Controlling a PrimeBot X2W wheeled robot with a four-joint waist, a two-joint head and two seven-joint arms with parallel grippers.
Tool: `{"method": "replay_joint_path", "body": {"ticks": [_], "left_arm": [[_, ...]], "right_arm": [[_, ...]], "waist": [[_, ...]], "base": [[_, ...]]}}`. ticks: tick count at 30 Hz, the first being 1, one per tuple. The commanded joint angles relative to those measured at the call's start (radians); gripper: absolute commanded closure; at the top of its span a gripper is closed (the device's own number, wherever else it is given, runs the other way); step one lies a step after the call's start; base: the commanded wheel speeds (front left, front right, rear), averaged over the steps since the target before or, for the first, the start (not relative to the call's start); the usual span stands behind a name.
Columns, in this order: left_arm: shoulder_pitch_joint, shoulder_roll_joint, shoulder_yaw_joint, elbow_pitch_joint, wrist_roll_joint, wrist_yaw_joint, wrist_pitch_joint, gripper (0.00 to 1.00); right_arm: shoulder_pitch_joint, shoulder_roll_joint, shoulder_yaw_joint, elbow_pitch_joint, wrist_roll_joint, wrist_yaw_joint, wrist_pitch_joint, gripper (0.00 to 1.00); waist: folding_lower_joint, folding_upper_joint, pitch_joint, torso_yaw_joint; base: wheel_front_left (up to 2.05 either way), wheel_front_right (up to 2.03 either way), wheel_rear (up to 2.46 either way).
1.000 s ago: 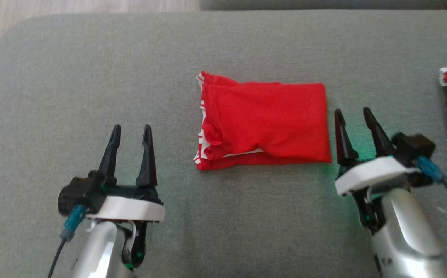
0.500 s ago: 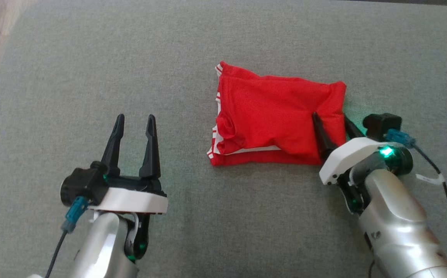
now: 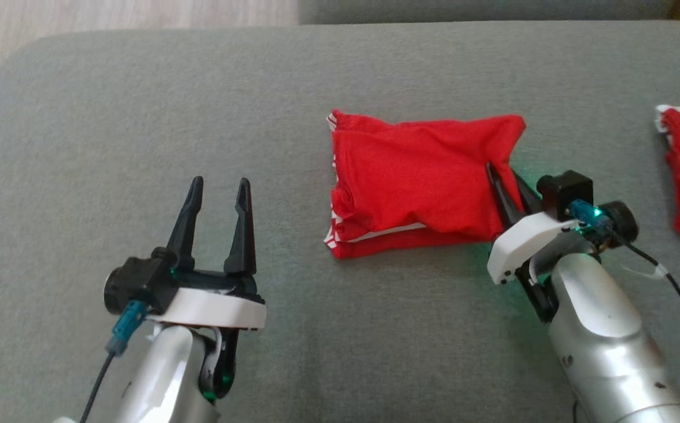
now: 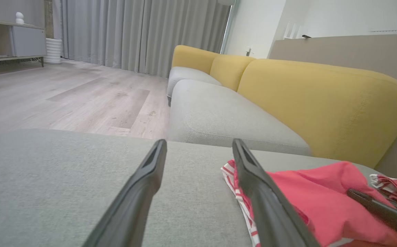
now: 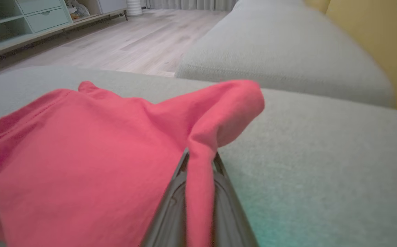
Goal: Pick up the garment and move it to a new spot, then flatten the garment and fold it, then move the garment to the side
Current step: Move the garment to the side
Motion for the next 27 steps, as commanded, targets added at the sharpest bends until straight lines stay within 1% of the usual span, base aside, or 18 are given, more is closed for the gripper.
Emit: {"method": "replay_joint_path", "body": {"ticks": [1, 4, 7, 12, 17, 21, 24, 27], "left_arm": [[-0.022, 0.007, 0.013, -0.039, -0.008, 0.007, -0.006, 0.0], [-0.023, 0.007, -0.004, -0.043, -0.012, 0.012, -0.006, 0.0], [-0.024, 0.007, -0.023, -0.047, -0.015, 0.02, -0.006, 0.0], [-0.032, 0.007, -0.02, -0.052, -0.003, 0.025, -0.006, 0.0], [-0.049, 0.007, -0.001, -0.052, 0.017, 0.013, -0.006, 0.0], [-0.067, 0.007, 0.011, -0.048, 0.031, -0.002, -0.006, 0.0], [-0.077, 0.007, 0.019, -0.045, 0.039, -0.012, -0.006, 0.0], [-0.08, 0.007, 0.03, -0.041, 0.044, -0.019, -0.006, 0.0]], "right_arm": [[-0.016, 0.007, 0.001, -0.062, -0.048, -0.001, 0.004, 1.0], [-0.007, -0.011, -0.001, -0.107, -0.092, -0.001, 0.024, 1.0], [0.007, -0.064, 0.02, -0.188, -0.127, -0.001, 0.064, 1.0], [0.013, -0.216, 0.047, -0.338, -0.114, -0.001, 0.154, 1.0], [-0.002, -0.37, 0.025, -0.437, -0.06, -0.001, 0.231, 1.0], [-0.015, -0.477, -0.004, -0.438, -0.022, -0.001, 0.269, 1.0], [-0.025, -0.534, -0.031, -0.424, -0.021, -0.001, 0.29, 1.0], [-0.028, -0.577, -0.051, -0.402, -0.036, -0.001, 0.308, 1.0]], "waist": [[0.0, 0.0, -0.017, -0.03], [0.0, 0.0, -0.023, -0.051], [0.0, 0.0, -0.025, -0.083], [0.0, 0.0, -0.001, -0.128], [0.0, 0.0, 0.049, -0.156], [0.0, 0.0, 0.087, -0.162], [0.0, 0.0, 0.105, -0.16], [0.0, 0.0, 0.114, -0.159]], "base": [[0.0, 0.0, 0.0], [0.0, 0.0, 0.0], [0.0, 0.0, 0.0], [0.0, 0.0, 0.0], [0.0, 0.0, 0.0], [0.0, 0.0, 0.0], [0.0, 0.0, 0.0], [0.0, 0.0, 0.0]]}}
